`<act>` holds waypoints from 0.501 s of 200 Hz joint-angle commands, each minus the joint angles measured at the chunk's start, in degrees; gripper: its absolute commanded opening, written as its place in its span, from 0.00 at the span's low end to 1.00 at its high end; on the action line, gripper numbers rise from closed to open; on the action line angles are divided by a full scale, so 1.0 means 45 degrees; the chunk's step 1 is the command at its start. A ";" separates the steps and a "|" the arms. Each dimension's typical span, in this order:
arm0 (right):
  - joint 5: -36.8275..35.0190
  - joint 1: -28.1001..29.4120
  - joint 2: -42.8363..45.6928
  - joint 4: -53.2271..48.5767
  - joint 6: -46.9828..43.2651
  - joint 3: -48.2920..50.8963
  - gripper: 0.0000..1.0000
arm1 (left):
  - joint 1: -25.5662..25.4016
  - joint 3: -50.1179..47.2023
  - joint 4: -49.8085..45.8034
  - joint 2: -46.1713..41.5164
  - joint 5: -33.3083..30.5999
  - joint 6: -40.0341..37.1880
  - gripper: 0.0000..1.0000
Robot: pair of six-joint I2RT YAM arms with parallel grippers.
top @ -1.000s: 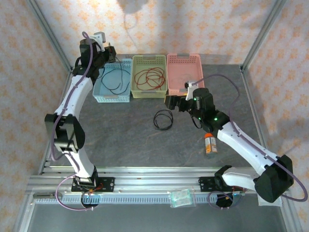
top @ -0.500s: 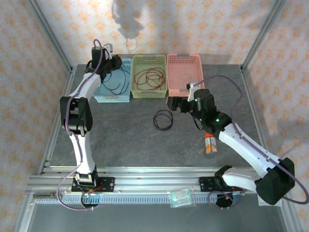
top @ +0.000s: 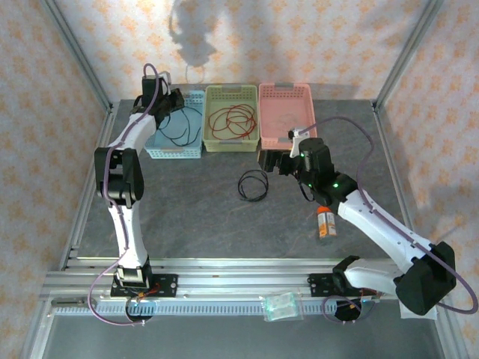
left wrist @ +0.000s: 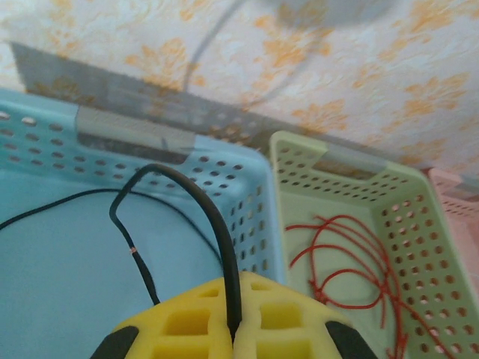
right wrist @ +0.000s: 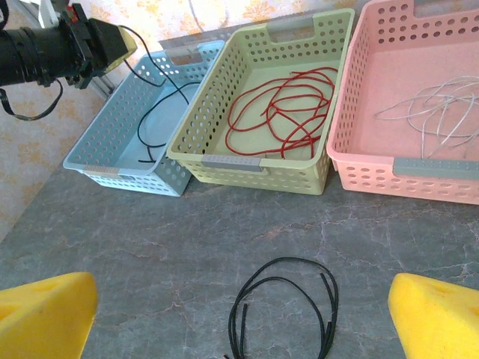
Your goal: Untangle the cables
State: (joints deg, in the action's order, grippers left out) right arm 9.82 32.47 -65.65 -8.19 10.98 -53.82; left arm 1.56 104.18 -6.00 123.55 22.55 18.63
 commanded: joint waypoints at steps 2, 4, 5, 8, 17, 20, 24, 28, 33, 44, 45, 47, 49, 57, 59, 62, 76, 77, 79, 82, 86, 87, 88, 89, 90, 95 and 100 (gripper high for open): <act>-0.0313 0.0031 0.0049 -0.0073 0.0215 0.0139 1.00 | 0.0102 -0.0094 -0.0687 0.0328 -0.0731 -0.0419 0.09; -0.0319 0.0031 0.0050 -0.0080 0.0230 0.0143 1.00 | 0.0102 -0.0087 -0.0710 0.0321 -0.0772 -0.0427 0.10; -0.0323 0.0031 0.0063 -0.0097 0.0233 0.0144 1.00 | 0.0102 -0.0096 -0.0724 0.0320 -0.0791 -0.0428 0.11; -0.0327 0.0031 0.0075 -0.0105 0.0235 0.0166 1.00 | 0.0102 -0.0145 -0.0760 0.0319 -0.0855 -0.0452 0.13; -0.0339 0.0031 0.0116 -0.0110 0.0269 0.0220 1.00 | 0.0104 -0.0266 -0.0814 0.0247 -0.1090 -0.0478 0.18; -0.0360 0.0031 0.0121 -0.0099 0.0273 0.0231 1.00 | 0.0102 -0.0322 -0.0864 0.0227 -0.1192 -0.0470 0.20; -0.0370 0.0031 0.0159 -0.0110 0.0289 0.0266 1.00 | 0.0112 -0.0398 -0.0900 0.0182 -0.1329 -0.0455 0.23; -0.0393 0.0031 0.0170 -0.0120 0.0293 0.0290 1.00 | 0.0104 -0.0463 -0.0949 0.0132 -0.1468 -0.0450 0.24; -0.0416 0.0031 0.0189 -0.0133 0.0294 0.0314 1.00 | 0.0103 -0.0581 -0.0974 0.0069 -0.1587 -0.0449 0.26; -0.0540 0.0031 0.0214 -0.0116 0.0308 0.0368 1.00 | 0.0102 -0.0959 -0.0932 -0.0183 -0.1805 -0.0356 0.33; -0.0561 0.0031 0.0204 -0.0115 0.0311 0.0374 1.00 | 0.0102 -0.1010 -0.0922 -0.0206 -0.1826 -0.0334 0.34; -0.0601 0.0031 0.0196 -0.0129 0.0322 0.0377 1.00 | 0.0102 -0.1112 -0.0896 -0.0266 -0.1856 -0.0308 0.35; -0.0655 0.0031 0.0194 -0.0138 0.0330 0.0378 1.00 | 0.0102 -0.1216 -0.0855 -0.0331 -0.1878 -0.0272 0.37; -0.0899 0.0030 0.0131 -0.0228 0.0367 0.0379 1.00 | 0.0102 -0.1670 -0.0606 -0.0604 -0.1904 -0.0133 0.44; -0.0974 0.0031 0.0105 -0.0260 0.0375 0.0364 1.00 | 0.0102 -0.1814 -0.0538 -0.0693 -0.1905 -0.0092 0.46; -0.1090 0.0031 0.0078 -0.0306 0.0392 0.0360 0.99 | 0.0102 -0.2010 -0.0424 -0.0814 -0.1905 -0.0012 0.48; -0.1666 0.0031 -0.0054 -0.0527 0.0542 0.0359 1.00 | 0.0093 -0.2787 -0.0052 -0.1356 -0.1895 0.0318 0.61; -0.1700 0.0031 -0.0067 -0.0536 0.0545 0.0359 1.00 | 0.0078 -0.2832 -0.0033 -0.1388 -0.1900 0.0344 0.61; -0.1774 0.0031 -0.0086 -0.0567 0.0571 0.0359 1.00 | 0.0067 -0.2920 0.0005 -0.1460 -0.1912 0.0389 0.64; -0.1881 0.0033 -0.0112 -0.0601 0.0599 0.0359 1.00 | 0.0054 -0.3052 0.0037 -0.1566 -0.1923 0.0434 0.66; -0.2013 0.0031 -0.0151 -0.0664 0.0652 0.0359 1.00 | 0.0037 -0.3220 0.0079 -0.1712 -0.1959 0.0498 0.68; -0.2040 0.0031 -0.0164 -0.0672 0.0668 0.0359 1.00 | 0.0030 -0.3273 0.0091 -0.1761 -0.1961 0.0513 0.69; -0.2072 0.0031 -0.0171 -0.0696 0.0676 0.0359 1.00 | 0.0017 -0.3310 0.0097 -0.1805 -0.1982 0.0520 0.69; -0.2099 0.0031 -0.0184 -0.0708 0.0690 0.0359 1.00 | 0.0021 -0.3358 0.0110 -0.1837 -0.2002 0.0533 0.70; -0.2121 0.0031 -0.0190 -0.0724 0.0707 0.0359 1.00 | 0.0012 -0.3401 0.0116 -0.1872 -0.2012 0.0540 0.70; -0.2223 0.0031 -0.0257 -0.0792 0.0789 0.0346 1.00 | -0.0014 -0.3600 0.0112 -0.2064 -0.2137 0.0573 0.73; -0.2353 0.0031 -0.0307 -0.0880 0.0863 0.0330 1.00 | -0.0081 -0.3813 0.0122 -0.2259 -0.2265 0.0583 0.76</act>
State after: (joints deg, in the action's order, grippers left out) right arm 4.80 32.47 -66.00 -9.74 12.78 -52.62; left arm 1.61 90.28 -8.08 120.16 15.38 19.55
